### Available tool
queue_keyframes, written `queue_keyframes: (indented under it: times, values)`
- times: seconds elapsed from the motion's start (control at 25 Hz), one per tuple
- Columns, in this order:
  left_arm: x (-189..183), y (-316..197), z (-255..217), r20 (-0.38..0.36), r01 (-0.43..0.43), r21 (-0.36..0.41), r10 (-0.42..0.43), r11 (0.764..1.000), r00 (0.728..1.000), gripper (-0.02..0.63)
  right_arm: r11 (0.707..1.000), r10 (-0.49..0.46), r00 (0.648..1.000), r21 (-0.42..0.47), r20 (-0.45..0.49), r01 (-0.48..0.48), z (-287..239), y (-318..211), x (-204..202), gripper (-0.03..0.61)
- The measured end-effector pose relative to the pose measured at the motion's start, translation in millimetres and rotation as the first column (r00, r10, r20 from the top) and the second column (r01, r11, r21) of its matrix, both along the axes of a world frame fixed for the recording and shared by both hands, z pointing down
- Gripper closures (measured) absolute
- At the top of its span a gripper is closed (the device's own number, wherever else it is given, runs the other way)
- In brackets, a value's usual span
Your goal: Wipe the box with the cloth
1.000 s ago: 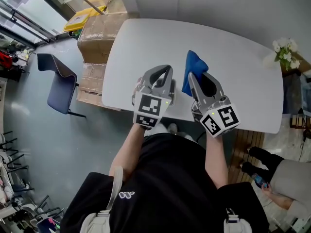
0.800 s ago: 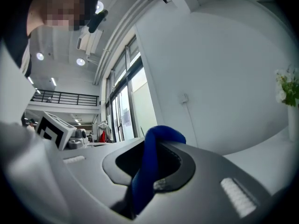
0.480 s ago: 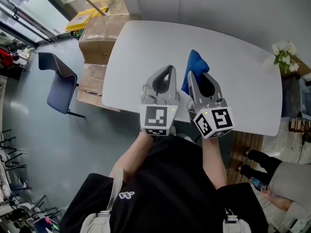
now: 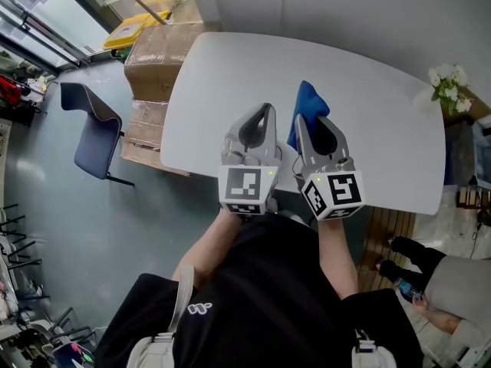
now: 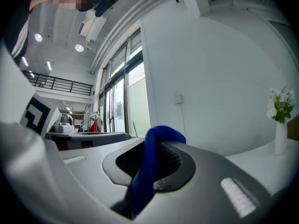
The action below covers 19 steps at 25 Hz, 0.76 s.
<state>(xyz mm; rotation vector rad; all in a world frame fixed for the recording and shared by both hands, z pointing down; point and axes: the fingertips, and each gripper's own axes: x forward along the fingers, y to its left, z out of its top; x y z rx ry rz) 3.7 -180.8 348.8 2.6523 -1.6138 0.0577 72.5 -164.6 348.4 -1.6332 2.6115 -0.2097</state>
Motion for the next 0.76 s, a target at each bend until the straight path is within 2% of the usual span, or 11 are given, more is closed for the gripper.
queue_keyframes:
  times: [0.48,0.76]
  values:
    - [-3.2,-1.4,4.6,0.011,0.018,-0.011,-0.018,1.0,1.0,0.614,1.0,-0.019,1.0,-0.007,-0.005,0.019,4.2,-1.8,-3.1,0.526]
    - [-4.4,1.0,3.3,-0.047,0.023,-0.023,-0.024,0.999,0.999,0.614,1.0,-0.024,1.0,-0.008,-0.004,0.024,4.7,-1.4,-3.8,0.526]
